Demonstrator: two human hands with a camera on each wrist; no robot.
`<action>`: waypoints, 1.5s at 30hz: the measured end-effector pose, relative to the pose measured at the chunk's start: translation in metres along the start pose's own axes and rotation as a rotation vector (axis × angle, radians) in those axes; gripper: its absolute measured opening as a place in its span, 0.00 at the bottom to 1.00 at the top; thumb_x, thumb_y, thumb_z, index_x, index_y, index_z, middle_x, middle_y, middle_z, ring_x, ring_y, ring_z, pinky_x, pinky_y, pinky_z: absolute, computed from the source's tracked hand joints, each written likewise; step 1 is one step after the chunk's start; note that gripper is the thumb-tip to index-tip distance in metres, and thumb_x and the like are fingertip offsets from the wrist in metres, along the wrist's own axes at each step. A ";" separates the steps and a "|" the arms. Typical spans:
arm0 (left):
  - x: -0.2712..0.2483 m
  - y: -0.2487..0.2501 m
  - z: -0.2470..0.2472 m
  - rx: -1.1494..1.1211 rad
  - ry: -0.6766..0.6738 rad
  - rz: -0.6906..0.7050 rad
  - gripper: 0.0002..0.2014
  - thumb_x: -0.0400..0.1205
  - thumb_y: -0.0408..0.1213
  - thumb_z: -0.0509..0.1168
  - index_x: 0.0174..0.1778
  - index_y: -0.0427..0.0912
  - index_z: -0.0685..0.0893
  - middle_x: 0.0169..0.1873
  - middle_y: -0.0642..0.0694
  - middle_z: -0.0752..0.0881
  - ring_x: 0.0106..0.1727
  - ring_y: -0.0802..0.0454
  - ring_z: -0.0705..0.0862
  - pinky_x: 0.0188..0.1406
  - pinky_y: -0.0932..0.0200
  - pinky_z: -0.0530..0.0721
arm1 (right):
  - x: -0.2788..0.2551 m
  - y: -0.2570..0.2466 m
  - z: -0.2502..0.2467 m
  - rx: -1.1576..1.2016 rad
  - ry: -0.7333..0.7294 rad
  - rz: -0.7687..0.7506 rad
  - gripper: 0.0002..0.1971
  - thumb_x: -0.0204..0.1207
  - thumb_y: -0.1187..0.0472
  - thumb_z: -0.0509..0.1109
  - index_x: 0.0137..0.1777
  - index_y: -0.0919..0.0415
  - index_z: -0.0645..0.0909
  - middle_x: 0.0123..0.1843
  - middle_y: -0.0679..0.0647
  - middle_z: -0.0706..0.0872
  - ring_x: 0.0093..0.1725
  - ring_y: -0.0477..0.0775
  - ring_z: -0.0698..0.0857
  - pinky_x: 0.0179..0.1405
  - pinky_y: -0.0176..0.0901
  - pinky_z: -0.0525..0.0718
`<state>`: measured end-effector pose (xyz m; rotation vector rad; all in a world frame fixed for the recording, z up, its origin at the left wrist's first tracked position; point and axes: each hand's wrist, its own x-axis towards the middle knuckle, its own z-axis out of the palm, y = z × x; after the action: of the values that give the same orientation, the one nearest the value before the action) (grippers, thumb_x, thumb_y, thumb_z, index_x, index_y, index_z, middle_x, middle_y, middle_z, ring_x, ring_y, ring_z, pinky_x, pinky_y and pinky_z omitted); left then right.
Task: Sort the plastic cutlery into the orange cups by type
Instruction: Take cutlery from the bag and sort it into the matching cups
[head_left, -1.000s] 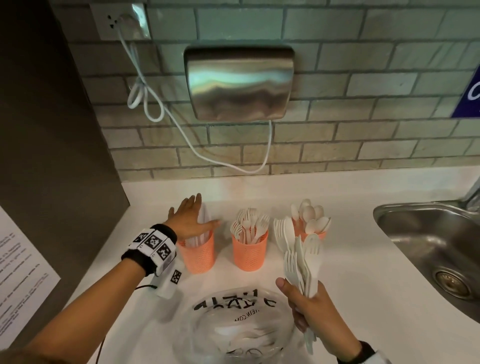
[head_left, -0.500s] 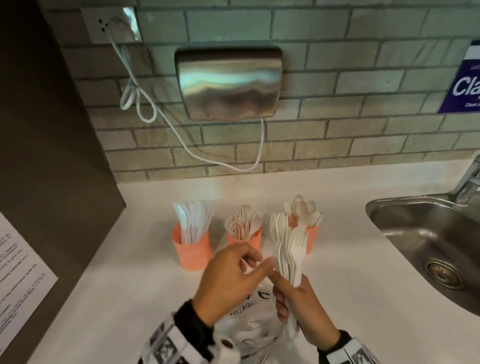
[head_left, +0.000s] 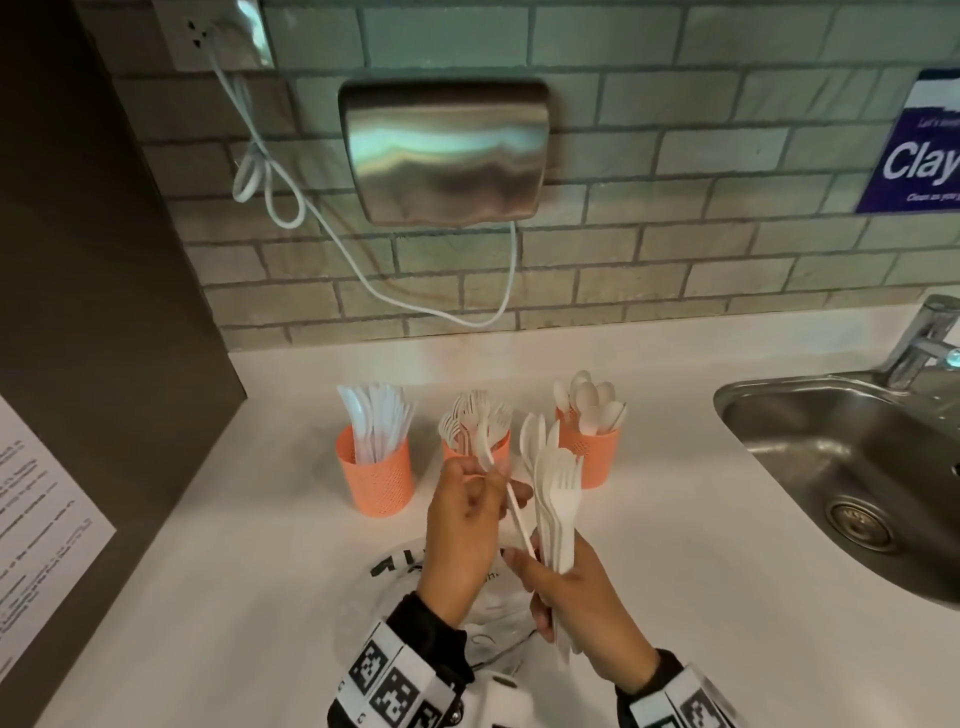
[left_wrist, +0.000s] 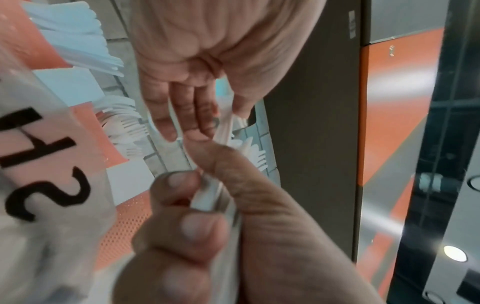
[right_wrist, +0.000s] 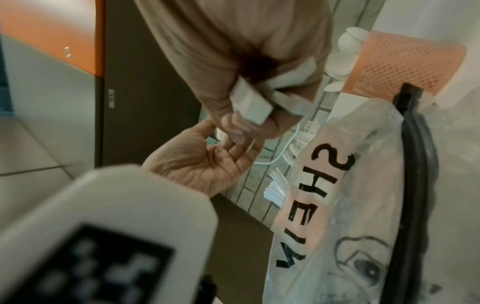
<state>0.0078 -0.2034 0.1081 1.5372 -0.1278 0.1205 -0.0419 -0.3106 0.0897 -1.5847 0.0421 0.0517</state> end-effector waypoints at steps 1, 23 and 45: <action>0.001 0.005 0.000 -0.077 0.043 0.007 0.09 0.80 0.44 0.60 0.48 0.41 0.74 0.32 0.44 0.88 0.36 0.50 0.89 0.43 0.58 0.87 | -0.001 0.001 0.000 -0.016 0.007 0.004 0.08 0.77 0.65 0.68 0.42 0.59 0.71 0.25 0.47 0.73 0.13 0.47 0.70 0.12 0.35 0.69; -0.039 -0.010 0.017 0.415 -0.010 0.202 0.10 0.76 0.44 0.70 0.32 0.44 0.84 0.25 0.55 0.86 0.30 0.63 0.83 0.33 0.76 0.73 | 0.005 0.015 0.000 -0.407 0.240 -0.104 0.14 0.74 0.55 0.69 0.56 0.56 0.72 0.46 0.46 0.86 0.45 0.45 0.85 0.41 0.34 0.80; -0.023 0.011 -0.002 -0.515 0.136 -0.360 0.07 0.85 0.29 0.52 0.49 0.40 0.75 0.25 0.44 0.75 0.23 0.52 0.79 0.28 0.58 0.87 | -0.009 0.004 -0.036 0.251 -0.179 0.178 0.18 0.78 0.42 0.54 0.40 0.58 0.70 0.19 0.47 0.62 0.14 0.43 0.56 0.13 0.28 0.55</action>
<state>-0.0169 -0.2008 0.1152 1.0130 0.2138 -0.0904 -0.0511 -0.3467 0.0872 -1.3175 0.0480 0.3159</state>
